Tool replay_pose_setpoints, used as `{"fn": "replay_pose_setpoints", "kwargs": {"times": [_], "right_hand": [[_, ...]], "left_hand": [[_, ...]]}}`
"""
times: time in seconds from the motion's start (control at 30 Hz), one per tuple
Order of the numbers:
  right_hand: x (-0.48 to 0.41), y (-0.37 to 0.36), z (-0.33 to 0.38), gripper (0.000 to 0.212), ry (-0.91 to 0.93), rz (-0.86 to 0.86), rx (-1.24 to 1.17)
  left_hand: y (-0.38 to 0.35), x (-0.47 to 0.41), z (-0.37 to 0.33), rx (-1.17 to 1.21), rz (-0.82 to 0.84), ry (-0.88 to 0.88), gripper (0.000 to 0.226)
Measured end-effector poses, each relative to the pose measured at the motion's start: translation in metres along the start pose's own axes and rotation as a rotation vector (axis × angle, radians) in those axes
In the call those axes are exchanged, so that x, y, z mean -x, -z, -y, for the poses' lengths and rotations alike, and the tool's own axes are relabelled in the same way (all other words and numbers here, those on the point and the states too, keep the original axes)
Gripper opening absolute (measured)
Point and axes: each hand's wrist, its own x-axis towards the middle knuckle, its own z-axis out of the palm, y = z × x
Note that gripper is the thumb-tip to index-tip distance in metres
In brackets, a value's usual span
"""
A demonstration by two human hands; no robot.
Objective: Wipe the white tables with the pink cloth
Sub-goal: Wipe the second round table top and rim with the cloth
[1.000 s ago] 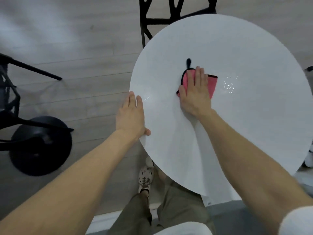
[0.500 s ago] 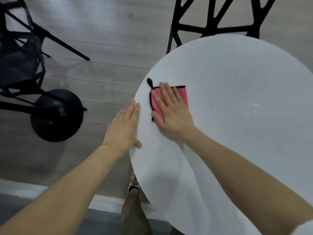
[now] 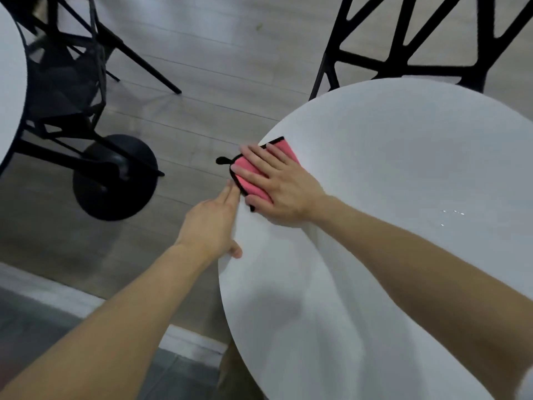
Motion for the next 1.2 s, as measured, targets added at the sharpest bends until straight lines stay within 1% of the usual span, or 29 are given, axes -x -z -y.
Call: {"fn": "replay_pose_setpoints", "kwargs": {"times": [0.03, 0.07, 0.1, 0.13, 0.17, 0.2, 0.23, 0.27, 0.3, 0.37, 0.4, 0.43, 0.47, 0.5, 0.53, 0.6, 0.63, 0.67, 0.7, 0.73, 0.77, 0.83, 0.87, 0.9, 0.93, 0.97, 1.0, 1.13, 1.2], "right_hand": [[0.003, 0.007, -0.028, 0.066, 0.041, 0.006, -0.009], [0.008, 0.014, -0.060, 0.067, -0.061, 0.015, -0.051], [0.015, 0.022, -0.092, 0.069, -0.269, 0.006, -0.086], [0.021, 0.030, -0.121, 0.071, -0.514, -0.044, -0.095], [0.024, 0.034, -0.140, 0.071, -0.716, -0.100, -0.087], [0.021, 0.032, -0.144, 0.071, -0.851, -0.158, -0.067], [0.010, 0.028, -0.132, 0.070, -0.910, -0.214, -0.040], [-0.005, 0.020, -0.110, 0.067, -0.870, -0.250, -0.015], [-0.019, 0.011, -0.081, 0.063, -0.733, -0.246, -0.006], [-0.034, -0.005, -0.021, 0.060, -0.343, -0.147, -0.005], [-0.033, -0.007, -0.005, 0.061, -0.196, -0.088, -0.008], [-0.027, -0.001, -0.008, 0.062, -0.085, -0.055, 0.003], [-0.018, 0.005, -0.029, 0.062, -0.039, -0.051, 0.005], [-0.004, 0.011, -0.059, 0.063, -0.089, -0.053, 0.003], [0.013, 0.019, -0.094, 0.065, -0.235, -0.062, -0.011], [0.049, 0.036, -0.159, 0.069, -0.649, -0.123, -0.039], [0.062, 0.040, -0.179, 0.071, -0.828, -0.159, -0.047], [0.064, 0.041, -0.187, 0.072, -0.964, -0.198, -0.049], [0.055, 0.039, -0.181, 0.072, -1.032, -0.228, -0.040], [0.036, 0.035, -0.164, 0.072, -1.023, -0.240, -0.032], [0.015, 0.031, -0.142, 0.071, -0.925, -0.232, -0.034], [-0.021, 0.022, -0.100, 0.067, -0.575, -0.150, -0.014], [-0.029, 0.019, -0.088, 0.066, -0.445, -0.117, -0.008], [-0.027, 0.019, -0.088, 0.064, -0.380, -0.108, -0.002], [-0.016, 0.021, -0.100, 0.064, -0.374, -0.128, -0.017], [0.005, 0.023, -0.118, 0.064, -0.428, -0.161, -0.042], [0.031, 0.026, -0.139, 0.064, -0.527, -0.181, -0.068], [0.167, 0.039, -0.218, 0.070, -1.004, -0.199, -0.103], [0.204, 0.038, -0.235, 0.072, -1.188, -0.212, -0.074]], "left_hand": [[0.001, 0.000, -0.001, -0.011, 0.005, 0.003, 0.160], [0.001, 0.000, -0.001, -0.020, 0.013, 0.004, 0.160], [0.001, -0.001, -0.002, -0.029, 0.021, 0.004, 0.159], [0.000, -0.001, -0.001, -0.039, 0.025, 0.008, 0.159], [-0.001, -0.002, -0.001, -0.045, 0.029, 0.015, 0.159], [-0.002, -0.003, -0.001, -0.043, 0.036, 0.023, 0.159], [-0.002, -0.005, -0.001, -0.036, 0.043, 0.030, 0.159], [-0.001, -0.005, -0.001, -0.027, 0.054, 0.033, 0.159], [0.000, -0.004, -0.002, -0.023, 0.065, 0.030, 0.159], [0.005, -0.002, -0.004, -0.047, 0.073, 0.025, 0.159], [0.008, -0.001, -0.006, -0.074, 0.076, 0.023, 0.160], [0.009, 0.000, -0.008, -0.097, 0.079, 0.023, 0.160], [0.011, 0.000, -0.012, -0.121, 0.083, 0.022, 0.160], [0.012, 0.001, -0.015, -0.140, 0.084, 0.026, 0.159], [0.014, 0.001, -0.018, -0.159, 0.084, 0.030, 0.159], [0.017, 0.000, -0.023, -0.198, 0.109, 0.032, 0.158], [0.019, 0.000, -0.026, -0.212, 0.135, 0.029, 0.158], [0.021, 0.000, -0.029, -0.222, 0.154, 0.031, 0.157], [0.024, -0.001, -0.032, -0.237, 0.163, 0.037, 0.156], [0.028, -0.003, -0.034, -0.269, 0.167, 0.044, 0.153], [0.033, -0.005, -0.037, -0.314, 0.165, 0.048, 0.148], [0.048, -0.012, -0.047, -0.390, 0.132, 0.041, 0.136], [0.056, -0.015, -0.054, -0.407, 0.099, 0.032, 0.134], [0.064, -0.020, -0.063, -0.414, 0.064, 0.017, 0.136], [0.073, -0.027, -0.072, -0.412, 0.032, -0.009, 0.140], [0.080, -0.036, -0.080, -0.403, 0.005, -0.045, 0.143], [0.085, -0.047, -0.088, -0.393, -0.008, -0.097, 0.145], [0.090, -0.094, -0.132, -0.410, -0.010, -0.329, 0.160], [0.087, -0.107, -0.152, -0.407, -0.011, -0.365, 0.167]]}}
